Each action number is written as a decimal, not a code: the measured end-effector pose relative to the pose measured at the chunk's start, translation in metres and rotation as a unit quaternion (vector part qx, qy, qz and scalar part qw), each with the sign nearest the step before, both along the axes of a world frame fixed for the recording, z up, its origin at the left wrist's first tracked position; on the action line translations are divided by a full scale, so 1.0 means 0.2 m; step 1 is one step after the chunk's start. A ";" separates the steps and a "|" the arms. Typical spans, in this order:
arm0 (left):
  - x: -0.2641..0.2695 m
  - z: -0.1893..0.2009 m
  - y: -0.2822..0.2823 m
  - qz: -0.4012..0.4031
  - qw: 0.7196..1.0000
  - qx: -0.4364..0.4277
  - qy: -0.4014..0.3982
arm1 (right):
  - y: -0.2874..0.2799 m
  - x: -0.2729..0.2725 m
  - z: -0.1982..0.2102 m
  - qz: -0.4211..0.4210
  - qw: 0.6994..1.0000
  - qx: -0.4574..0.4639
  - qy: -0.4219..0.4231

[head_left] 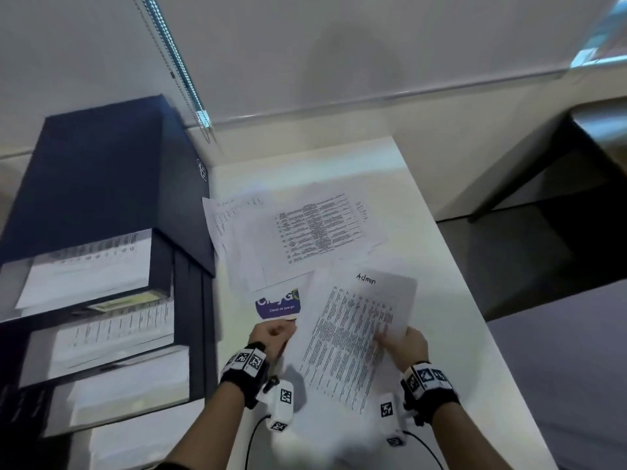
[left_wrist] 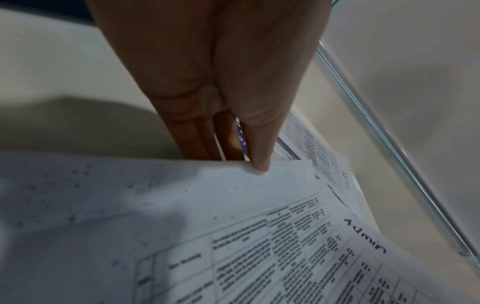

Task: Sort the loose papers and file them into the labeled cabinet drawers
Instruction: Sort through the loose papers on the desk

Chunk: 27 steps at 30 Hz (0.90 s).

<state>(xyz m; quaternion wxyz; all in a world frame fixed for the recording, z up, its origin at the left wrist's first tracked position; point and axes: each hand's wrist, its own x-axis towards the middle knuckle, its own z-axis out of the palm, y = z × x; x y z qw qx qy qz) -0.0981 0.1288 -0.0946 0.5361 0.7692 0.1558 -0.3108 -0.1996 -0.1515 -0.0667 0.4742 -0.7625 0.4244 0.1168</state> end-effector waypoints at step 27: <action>0.05 0.05 -0.04 0.058 0.994 -0.083 -0.028 | -0.08 0.05 -0.11 -0.023 1.000 0.001 -0.008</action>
